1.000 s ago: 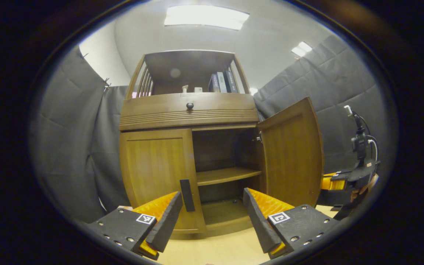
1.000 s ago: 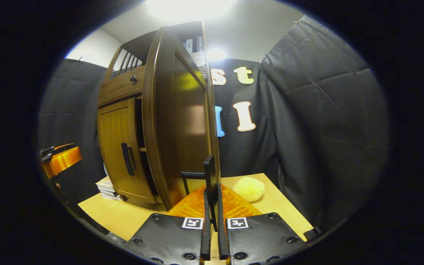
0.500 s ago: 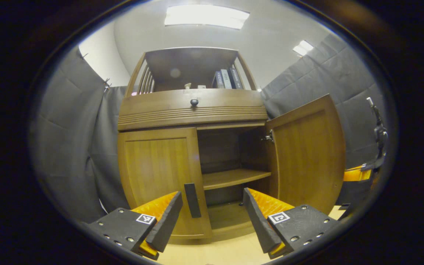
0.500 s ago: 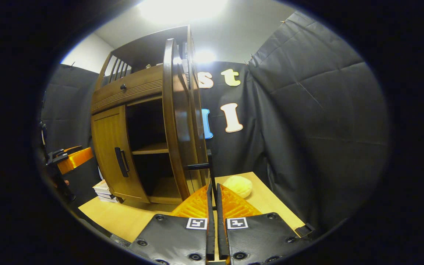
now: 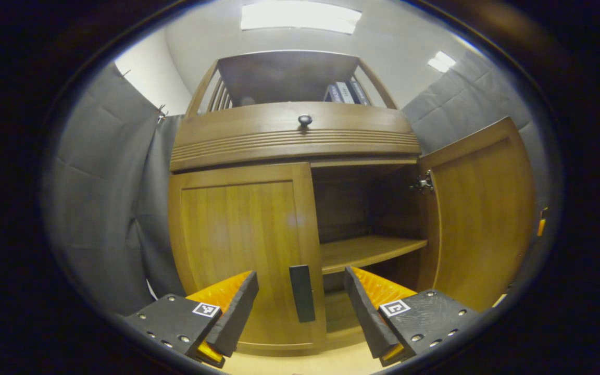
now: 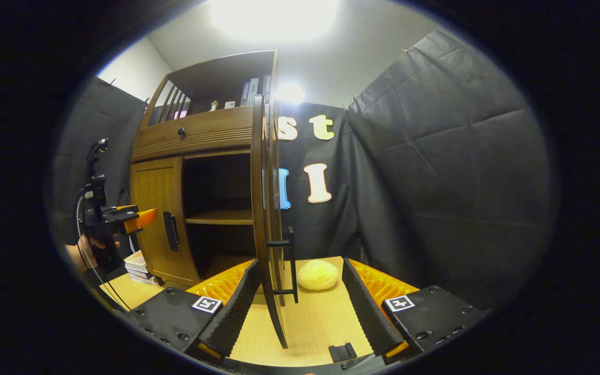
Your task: Open the right door of the double-door shoe cabinet with the right hand, and open the left door with the left hand.
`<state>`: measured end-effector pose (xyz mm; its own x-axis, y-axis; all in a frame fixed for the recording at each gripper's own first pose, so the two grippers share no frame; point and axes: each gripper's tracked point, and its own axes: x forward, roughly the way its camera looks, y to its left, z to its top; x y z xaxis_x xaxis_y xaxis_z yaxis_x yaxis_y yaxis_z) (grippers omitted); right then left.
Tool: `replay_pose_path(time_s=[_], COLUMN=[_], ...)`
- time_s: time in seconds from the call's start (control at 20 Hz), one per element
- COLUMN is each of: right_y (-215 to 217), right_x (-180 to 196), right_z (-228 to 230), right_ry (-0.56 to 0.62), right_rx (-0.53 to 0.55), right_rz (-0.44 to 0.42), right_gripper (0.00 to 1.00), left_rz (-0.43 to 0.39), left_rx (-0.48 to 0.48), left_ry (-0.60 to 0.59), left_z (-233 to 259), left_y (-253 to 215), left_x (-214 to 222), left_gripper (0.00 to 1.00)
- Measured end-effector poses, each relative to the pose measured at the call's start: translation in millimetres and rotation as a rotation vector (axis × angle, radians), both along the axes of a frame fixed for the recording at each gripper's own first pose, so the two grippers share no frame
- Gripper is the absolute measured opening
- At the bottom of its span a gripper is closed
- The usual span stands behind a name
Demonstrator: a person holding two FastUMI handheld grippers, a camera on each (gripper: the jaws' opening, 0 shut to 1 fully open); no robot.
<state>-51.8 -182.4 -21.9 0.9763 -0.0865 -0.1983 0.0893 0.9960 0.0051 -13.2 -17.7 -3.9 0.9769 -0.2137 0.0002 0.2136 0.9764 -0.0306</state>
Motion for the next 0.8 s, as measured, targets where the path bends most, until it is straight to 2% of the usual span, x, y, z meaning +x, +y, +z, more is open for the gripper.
replay_pose_path(time_s=[0.05,0.25,0.5,0.75,0.8], right_y=[1,-4,-12,-13,-13], right_x=[-2,-10,-10,-11,-12], right_z=[3,4,2,0,-1], right_ry=[-0.005,-0.002,0.014,0.017,0.021], right_rx=[-0.002,-0.021,-0.006,-0.011,-0.015], right_rz=[-0.003,-0.028,-0.058,-0.069,-0.069], right_gripper=[0.94,0.94,0.94,0.94,0.94], left_rz=[0.003,0.019,0.002,-0.024,-0.019], left_rx=[-0.009,-0.031,-0.007,-0.032,-0.027], left_ry=[0.004,0.027,0.074,0.141,0.141], left_z=[-1,-9,-19,-29,-29], left_y=[1,3,2,-5,-5], left_x=[4,13,12,9,13], left_gripper=[0.95,0.95,0.96,0.96,0.92])
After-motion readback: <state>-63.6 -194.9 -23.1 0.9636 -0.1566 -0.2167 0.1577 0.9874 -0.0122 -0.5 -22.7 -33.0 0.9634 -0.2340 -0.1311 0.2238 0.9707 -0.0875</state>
